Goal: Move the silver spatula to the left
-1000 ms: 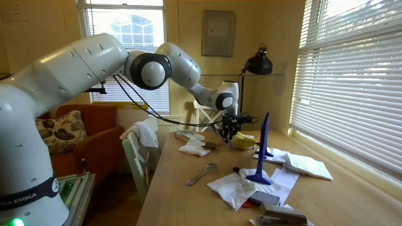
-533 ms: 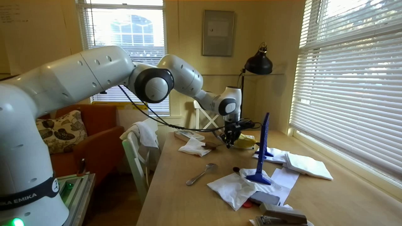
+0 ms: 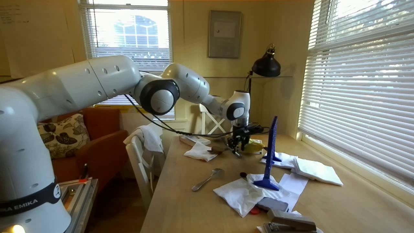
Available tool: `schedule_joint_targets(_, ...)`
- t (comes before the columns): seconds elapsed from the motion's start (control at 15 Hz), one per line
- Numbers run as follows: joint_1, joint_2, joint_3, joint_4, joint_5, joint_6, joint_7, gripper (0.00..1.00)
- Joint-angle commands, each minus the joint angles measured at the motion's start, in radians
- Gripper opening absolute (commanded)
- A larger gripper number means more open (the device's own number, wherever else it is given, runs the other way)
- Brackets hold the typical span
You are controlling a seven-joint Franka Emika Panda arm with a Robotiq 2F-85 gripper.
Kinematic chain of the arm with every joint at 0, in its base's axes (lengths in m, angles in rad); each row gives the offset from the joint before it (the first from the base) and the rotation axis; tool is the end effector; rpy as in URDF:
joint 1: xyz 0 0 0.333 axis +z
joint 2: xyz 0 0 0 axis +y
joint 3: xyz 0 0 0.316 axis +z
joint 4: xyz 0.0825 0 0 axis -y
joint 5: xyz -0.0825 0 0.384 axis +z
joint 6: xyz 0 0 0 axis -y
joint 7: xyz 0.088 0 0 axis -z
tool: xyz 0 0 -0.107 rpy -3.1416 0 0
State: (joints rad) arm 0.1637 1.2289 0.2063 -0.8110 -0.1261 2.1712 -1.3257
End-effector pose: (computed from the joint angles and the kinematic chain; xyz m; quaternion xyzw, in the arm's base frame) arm 0.7796 0.2126 0.1745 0.6908 0.7183 0.0833 0.0009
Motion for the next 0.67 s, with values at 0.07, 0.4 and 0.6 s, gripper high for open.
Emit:
schedule_joint_targets(0.07,-0.006,-0.064,-0.001,-0.002,-0.007,-0.038,-0.019,0.98)
schedule_joint_targets(0.4,-0.016,-0.192,-0.043,-0.107,-0.016,-0.050,0.035,1.00)
schedule_joint_targets(0.6,-0.012,-0.130,-0.033,-0.017,0.000,-0.053,0.011,1.00)
